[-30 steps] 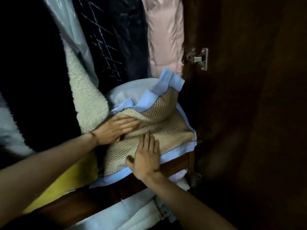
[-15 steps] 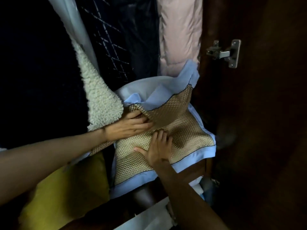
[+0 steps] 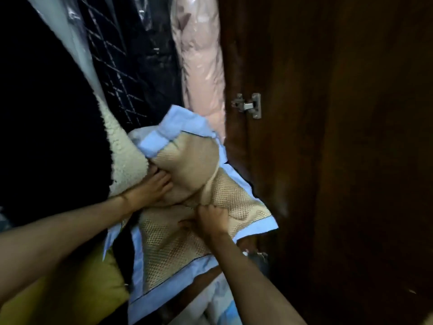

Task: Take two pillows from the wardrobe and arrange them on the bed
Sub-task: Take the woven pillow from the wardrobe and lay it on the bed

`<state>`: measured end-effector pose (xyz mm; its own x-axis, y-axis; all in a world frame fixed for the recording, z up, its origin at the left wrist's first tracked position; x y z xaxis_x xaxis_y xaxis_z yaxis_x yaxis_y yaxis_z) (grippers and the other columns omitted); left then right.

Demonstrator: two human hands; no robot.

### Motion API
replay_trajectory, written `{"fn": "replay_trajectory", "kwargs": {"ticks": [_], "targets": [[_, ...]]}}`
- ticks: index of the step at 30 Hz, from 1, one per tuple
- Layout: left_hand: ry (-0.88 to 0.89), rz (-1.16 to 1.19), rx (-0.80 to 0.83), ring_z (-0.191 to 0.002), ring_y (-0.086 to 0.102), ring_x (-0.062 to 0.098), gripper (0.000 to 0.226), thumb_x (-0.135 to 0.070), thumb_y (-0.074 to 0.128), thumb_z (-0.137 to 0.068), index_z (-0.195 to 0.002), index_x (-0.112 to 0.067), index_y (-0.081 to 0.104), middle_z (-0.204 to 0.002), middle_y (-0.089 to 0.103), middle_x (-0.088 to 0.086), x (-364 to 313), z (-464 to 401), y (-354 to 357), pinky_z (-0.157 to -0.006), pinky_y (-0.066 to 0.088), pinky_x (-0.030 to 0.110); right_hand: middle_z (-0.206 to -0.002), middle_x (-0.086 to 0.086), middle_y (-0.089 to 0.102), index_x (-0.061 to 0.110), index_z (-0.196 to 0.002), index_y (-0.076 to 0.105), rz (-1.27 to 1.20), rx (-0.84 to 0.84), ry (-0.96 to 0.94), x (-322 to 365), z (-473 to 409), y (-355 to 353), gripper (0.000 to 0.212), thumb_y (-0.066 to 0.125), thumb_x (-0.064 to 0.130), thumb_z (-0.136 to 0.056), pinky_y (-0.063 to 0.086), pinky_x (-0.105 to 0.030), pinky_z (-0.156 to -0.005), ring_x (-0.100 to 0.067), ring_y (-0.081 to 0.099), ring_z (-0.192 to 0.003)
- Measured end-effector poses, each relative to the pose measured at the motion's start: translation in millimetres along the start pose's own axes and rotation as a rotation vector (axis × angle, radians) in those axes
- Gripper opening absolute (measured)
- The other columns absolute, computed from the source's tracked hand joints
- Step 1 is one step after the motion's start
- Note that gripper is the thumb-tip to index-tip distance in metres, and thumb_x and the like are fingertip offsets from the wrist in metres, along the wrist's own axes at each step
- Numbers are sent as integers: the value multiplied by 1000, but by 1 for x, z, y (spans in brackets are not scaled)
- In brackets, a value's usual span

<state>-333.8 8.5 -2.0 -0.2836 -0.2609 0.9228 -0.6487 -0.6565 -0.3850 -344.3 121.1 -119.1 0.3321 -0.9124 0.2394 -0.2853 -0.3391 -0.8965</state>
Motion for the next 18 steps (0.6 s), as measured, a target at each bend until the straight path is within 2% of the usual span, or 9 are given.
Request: {"fn": "replay_trajectory", "kwargs": {"ticks": [3, 5, 7, 9, 12, 14, 18], "targets": [[12, 5, -34, -56, 59, 23, 32, -7, 42, -78, -65, -14, 70, -60, 62, 7, -2, -4, -29, -60, 49, 36, -88, -8, 73, 16, -87, 67, 80, -31, -14, -14, 28, -31, 62, 54, 76, -79, 36, -34, -60, -29, 70, -77], [14, -27, -84, -56, 60, 25, 29, -7, 46, -79, -78, -15, 74, -61, 63, 6, -5, -2, -59, -58, 51, 36, -87, -7, 73, 17, -86, 66, 135, -44, -13, -25, 54, -54, 53, 61, 69, -80, 37, -35, -59, -29, 71, -78], [74, -22, -151, -69, 63, 28, 31, -9, 50, -84, -108, -14, 70, -75, 68, 8, -18, -1, -96, -68, 52, 41, -90, -8, 73, 17, -89, 64, 173, -41, -8, -37, 87, -78, 48, 64, 64, -82, 39, -35, -60, -30, 71, -81], [112, 31, -89, -90, 62, 30, 36, -9, 41, -93, -125, -13, 57, -98, 68, 10, -35, 0, -122, -84, 45, 44, -90, -9, 73, 16, -90, 63, 202, -34, -4, -49, 120, -101, 56, 62, 70, -79, 39, -36, -60, -31, 70, -80], [112, 58, -96, -101, 59, 28, 37, -10, 42, -94, -131, -13, 46, -110, 66, 8, -66, 7, -186, -90, 39, 43, -88, -9, 73, 15, -91, 63, 251, 22, 11, -67, 187, -140, 65, 60, 78, -72, 41, -36, -62, -30, 69, -80], [125, 105, -125, -100, 60, 28, 40, -12, 47, -92, -132, -16, 45, -110, 67, 5, -91, 16, -229, -88, 41, 42, -88, -9, 73, 15, -91, 64, 304, 71, 15, -83, 238, -161, 68, 58, 80, -70, 40, -36, -62, -29, 69, -80], [268, 212, -270, -94, 63, 29, 36, -10, 47, -90, -124, -16, 51, -102, 69, 5, -174, 37, -327, -82, 43, 41, -88, -10, 72, 13, -91, 62, 375, 165, 95, -125, 368, -195, 73, 57, 82, -69, 36, -36, -59, -32, 68, -76]]}}
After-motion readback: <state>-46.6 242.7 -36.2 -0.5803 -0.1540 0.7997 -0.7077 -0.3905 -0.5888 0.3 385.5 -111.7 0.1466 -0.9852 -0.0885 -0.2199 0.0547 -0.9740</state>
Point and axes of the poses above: each hand's wrist, its own z-axis away from the middle knuckle, its own y-axis out of the palm, x = y × z, the point moved 6 cm from there along -z, towards the middle knuckle
